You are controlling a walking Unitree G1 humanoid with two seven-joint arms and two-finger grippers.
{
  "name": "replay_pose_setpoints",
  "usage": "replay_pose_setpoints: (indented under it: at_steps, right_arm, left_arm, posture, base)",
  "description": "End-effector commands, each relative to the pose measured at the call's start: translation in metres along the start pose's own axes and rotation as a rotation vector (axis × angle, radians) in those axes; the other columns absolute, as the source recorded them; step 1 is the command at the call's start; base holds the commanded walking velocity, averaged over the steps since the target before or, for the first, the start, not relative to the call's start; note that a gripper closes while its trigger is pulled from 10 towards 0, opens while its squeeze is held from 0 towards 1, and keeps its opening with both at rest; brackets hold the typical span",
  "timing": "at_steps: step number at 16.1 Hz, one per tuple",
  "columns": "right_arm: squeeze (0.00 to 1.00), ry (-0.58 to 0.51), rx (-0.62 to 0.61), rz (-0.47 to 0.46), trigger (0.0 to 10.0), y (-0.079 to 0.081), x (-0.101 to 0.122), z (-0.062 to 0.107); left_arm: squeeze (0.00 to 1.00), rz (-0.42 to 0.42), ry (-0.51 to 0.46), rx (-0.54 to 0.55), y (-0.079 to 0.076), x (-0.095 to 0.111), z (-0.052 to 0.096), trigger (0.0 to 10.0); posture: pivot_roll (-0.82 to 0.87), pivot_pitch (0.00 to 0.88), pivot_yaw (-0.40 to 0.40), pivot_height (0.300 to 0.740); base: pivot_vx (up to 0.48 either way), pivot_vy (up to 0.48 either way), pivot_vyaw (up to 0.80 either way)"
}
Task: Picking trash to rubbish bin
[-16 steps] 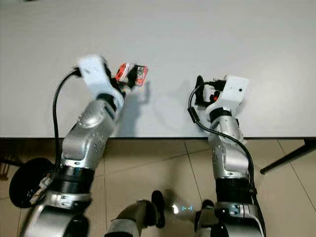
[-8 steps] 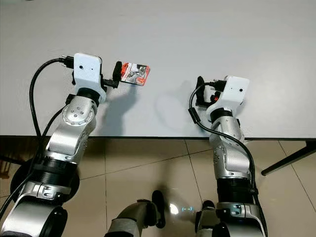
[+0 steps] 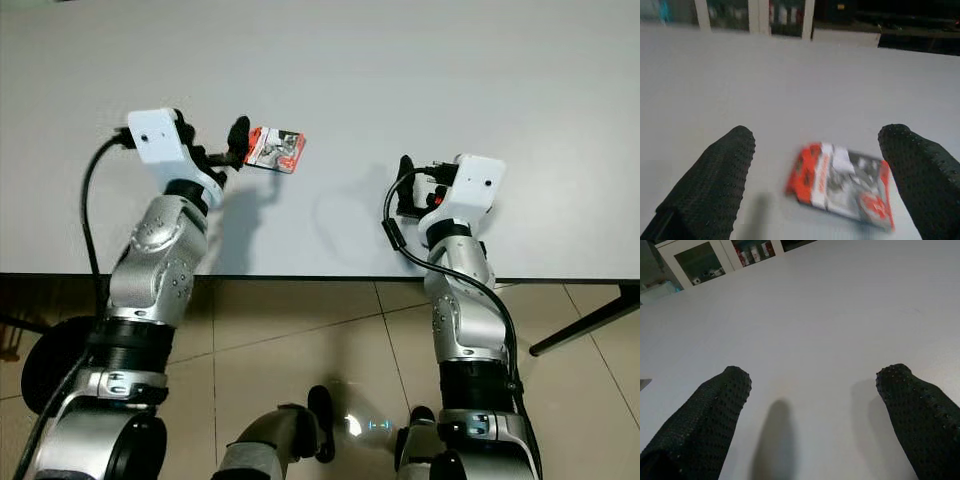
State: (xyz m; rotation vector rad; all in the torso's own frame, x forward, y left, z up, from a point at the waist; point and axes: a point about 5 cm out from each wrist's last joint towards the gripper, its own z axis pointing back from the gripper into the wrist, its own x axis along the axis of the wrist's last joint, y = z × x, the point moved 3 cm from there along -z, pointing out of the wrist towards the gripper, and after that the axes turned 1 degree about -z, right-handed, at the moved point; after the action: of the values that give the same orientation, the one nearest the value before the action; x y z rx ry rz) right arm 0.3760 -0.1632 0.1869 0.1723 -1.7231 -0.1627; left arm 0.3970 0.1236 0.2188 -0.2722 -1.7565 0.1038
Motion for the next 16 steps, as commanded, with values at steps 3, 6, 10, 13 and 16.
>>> replay_pose_setpoints:
  at_steps: [3, 6, 10, 13, 16]
  right_arm:
    - [0.0, 0.088, -0.019, -0.021, 10.0, -0.003, -0.022, 0.005]
    - [0.0, 0.088, -0.018, -0.022, 10.0, -0.004, -0.022, 0.004]
    - [0.0, 0.091, -0.01, -0.025, 10.0, -0.002, -0.023, 0.004]
    - [0.0, 0.093, -0.006, -0.027, 10.0, -0.001, -0.023, 0.004]
    - [0.0, 0.096, -0.002, -0.026, 10.0, -0.001, -0.024, 0.005]
  left_arm:
    - [0.0, 0.067, 0.049, 0.026, 0.011, -0.016, 0.005, 10.0]
    - [0.0, 0.23, 0.029, 0.017, 0.007, -0.007, 0.003, 10.0]
    - [0.0, 0.523, 0.034, 0.023, 0.005, -0.008, 0.004, 10.0]
    - [0.0, 0.61, 0.07, 0.025, -0.003, -0.014, 0.005, 10.0]
    - [0.0, 0.707, 0.056, 0.074, -0.008, -0.005, 0.002, 10.0]
  posture:
    - [0.04, 0.279, 0.178, 0.74]
    - [0.05, 0.279, 0.175, 0.74]
    - [0.05, 0.278, 0.173, 0.74]
    - [0.04, 0.278, 0.174, 0.74]
    - [0.04, 0.273, 0.173, 0.74]
  base:
    - [0.0, 0.0, 0.0]
    - [0.0, 0.0, 0.0]
    - [0.0, 0.0, 0.0]
    - [0.0, 0.0, 0.0]
    - [0.0, 0.0, 0.0]
